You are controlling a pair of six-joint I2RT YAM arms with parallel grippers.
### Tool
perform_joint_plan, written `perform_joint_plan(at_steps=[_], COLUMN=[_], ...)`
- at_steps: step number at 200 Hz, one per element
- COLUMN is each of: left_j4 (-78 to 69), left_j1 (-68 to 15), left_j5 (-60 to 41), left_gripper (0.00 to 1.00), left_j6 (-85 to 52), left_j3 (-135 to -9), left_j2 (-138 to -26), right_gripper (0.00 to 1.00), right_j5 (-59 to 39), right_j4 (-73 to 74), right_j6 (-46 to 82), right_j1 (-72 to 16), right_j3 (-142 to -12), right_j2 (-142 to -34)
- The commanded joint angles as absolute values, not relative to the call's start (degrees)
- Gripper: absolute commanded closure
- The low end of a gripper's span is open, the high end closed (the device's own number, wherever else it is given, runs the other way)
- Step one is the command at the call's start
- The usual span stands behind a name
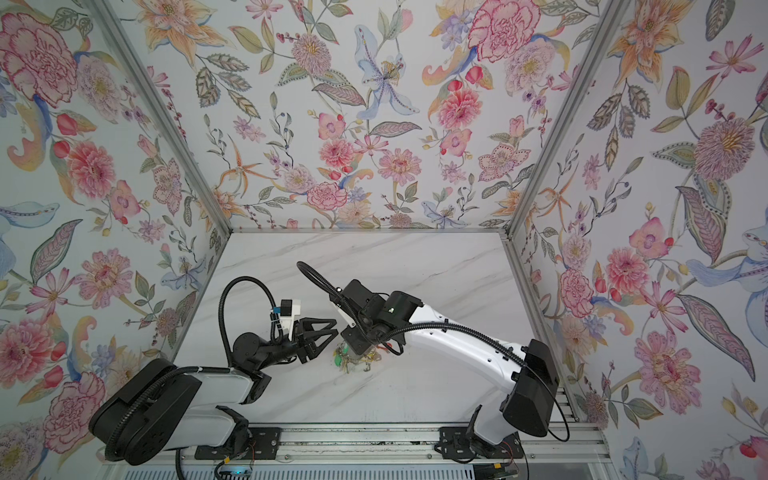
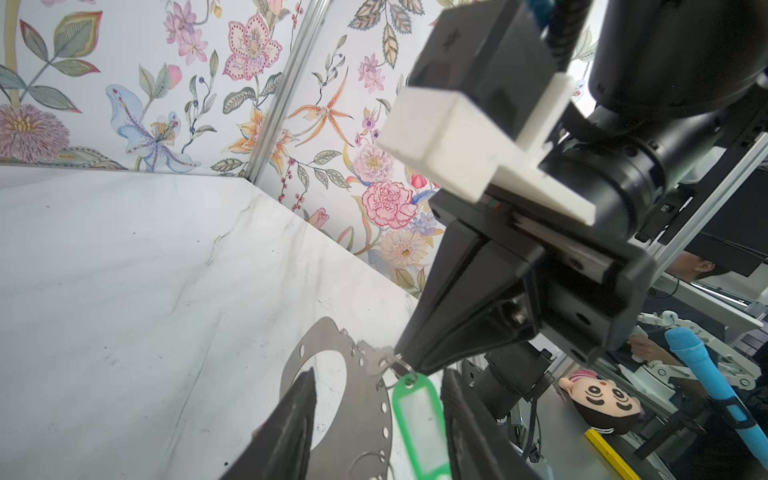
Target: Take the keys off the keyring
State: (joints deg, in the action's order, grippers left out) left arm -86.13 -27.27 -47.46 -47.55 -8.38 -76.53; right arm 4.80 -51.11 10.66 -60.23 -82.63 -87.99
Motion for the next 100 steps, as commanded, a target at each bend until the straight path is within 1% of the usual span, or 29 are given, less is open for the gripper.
perform_joint_plan(at_steps=[1, 39, 94, 100], left_j4=[-88.5, -85.1, -88.5, -88.8], left_j1=[-26.7, -27.1, -29.6, -30.0], left_j5=[-46.1, -47.7, -48.0, -48.1], left_gripper=[0.48, 0.47, 0.45, 0.45], left_j6=[-42.0, -40.7, -41.7, -41.9], left_j3=[-7.8, -8.8, -10.0, -12.1], left_j2=[-73.3, -72.1, -77.5, -78.2], right_gripper=[1.00, 1.00, 1.00, 1.00], right_j5=[10.2, 7.4, 4.2, 3.7], right_j4=[-58.0, -58.5, -58.2, -58.2], right_j6=[9.1, 7.7, 6.2, 5.9], right_j1=[-59.6, -60.0, -61.0, -61.2], right_j3=[-86.7, -88.5, -89.2, -89.0], right_j2=[-87.3, -89.5, -88.6, -88.6])
